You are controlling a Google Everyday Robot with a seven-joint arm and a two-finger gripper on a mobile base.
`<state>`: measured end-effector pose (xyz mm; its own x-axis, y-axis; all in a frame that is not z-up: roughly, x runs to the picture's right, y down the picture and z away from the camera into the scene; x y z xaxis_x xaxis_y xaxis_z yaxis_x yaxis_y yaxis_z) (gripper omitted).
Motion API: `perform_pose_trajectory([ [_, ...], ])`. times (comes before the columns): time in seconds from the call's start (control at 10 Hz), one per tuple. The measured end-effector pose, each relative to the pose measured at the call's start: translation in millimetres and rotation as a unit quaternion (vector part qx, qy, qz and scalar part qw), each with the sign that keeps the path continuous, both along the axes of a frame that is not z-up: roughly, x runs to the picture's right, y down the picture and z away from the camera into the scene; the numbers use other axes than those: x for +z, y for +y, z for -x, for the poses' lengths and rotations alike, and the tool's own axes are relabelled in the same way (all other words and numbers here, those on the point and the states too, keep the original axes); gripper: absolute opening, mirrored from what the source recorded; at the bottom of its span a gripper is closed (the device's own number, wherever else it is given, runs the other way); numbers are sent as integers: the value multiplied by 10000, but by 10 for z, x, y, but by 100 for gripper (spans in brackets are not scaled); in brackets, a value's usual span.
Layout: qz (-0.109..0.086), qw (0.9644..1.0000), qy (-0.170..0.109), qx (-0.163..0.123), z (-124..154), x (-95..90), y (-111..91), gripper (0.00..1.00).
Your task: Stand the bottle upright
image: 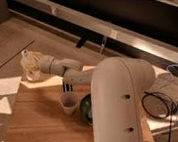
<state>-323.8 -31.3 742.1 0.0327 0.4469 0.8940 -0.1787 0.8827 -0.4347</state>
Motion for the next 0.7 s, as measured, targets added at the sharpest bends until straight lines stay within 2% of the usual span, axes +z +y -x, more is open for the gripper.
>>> perform_pose_trajectory([
  [0.2, 20, 10000, -9, 0, 16, 6, 11, 0],
  [0.3, 61, 9999, -25, 107, -8, 38, 11, 0],
  [0.5, 65, 9988, -48, 489, -150, 127, -14, 0],
  [0.7, -64, 9966, -138, 811, -286, 121, 3, 0],
])
